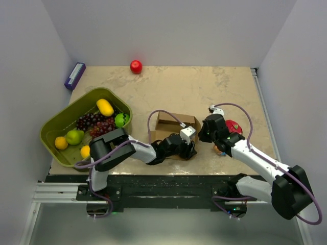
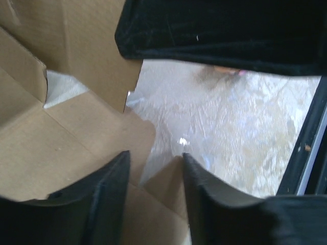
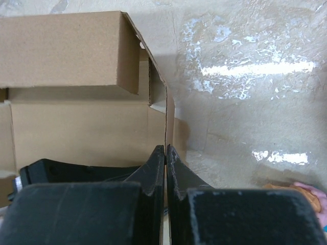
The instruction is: Fold the paper box
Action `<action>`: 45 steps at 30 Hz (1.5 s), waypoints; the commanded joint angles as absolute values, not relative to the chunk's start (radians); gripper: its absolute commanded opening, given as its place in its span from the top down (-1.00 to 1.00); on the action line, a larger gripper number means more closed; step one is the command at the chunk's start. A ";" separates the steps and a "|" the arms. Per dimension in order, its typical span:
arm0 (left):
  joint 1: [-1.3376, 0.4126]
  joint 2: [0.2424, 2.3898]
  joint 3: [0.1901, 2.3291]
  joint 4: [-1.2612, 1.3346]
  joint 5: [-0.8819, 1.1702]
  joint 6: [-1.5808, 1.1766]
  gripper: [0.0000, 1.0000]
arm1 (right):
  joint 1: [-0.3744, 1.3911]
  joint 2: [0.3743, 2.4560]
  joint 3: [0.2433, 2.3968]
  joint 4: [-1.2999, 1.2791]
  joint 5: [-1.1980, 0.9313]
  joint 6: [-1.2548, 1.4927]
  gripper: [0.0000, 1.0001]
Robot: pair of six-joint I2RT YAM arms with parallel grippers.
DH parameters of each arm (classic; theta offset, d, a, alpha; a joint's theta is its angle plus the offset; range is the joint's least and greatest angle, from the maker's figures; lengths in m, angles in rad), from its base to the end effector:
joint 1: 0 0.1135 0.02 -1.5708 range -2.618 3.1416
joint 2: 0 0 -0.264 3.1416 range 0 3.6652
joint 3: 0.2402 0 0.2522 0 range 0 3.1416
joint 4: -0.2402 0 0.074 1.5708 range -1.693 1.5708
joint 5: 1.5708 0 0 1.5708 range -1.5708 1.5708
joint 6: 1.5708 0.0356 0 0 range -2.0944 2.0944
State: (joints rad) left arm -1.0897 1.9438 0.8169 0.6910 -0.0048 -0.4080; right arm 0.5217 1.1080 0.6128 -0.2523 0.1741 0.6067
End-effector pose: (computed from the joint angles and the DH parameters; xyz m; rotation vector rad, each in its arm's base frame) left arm 0.1737 -0.3323 0.1176 0.7117 2.0163 -0.9241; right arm 0.1992 0.1074 0.2120 0.1879 2.3261 0.3725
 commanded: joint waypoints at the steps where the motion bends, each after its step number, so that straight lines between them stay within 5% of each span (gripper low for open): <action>1: -1.088 1.829 0.784 0.535 -0.014 -0.371 -0.21 | 0.525 1.106 0.623 -0.230 0.209 0.594 1.00; 8: -1.088 1.619 0.707 0.395 -0.038 -0.357 -0.55 | 0.525 1.104 0.623 -0.230 0.222 0.588 1.00; 19: -0.988 1.350 0.773 0.110 -0.135 -0.295 -0.67 | 0.523 1.078 0.672 -0.293 0.233 0.543 1.00; 35: -0.893 1.695 0.709 0.425 -0.114 -0.302 -0.40 | 0.523 1.063 0.701 -0.333 0.209 0.525 1.00; 45: -1.031 1.838 0.738 0.399 -0.181 -0.350 -0.35 | 0.523 1.077 0.770 -0.368 0.158 0.564 1.00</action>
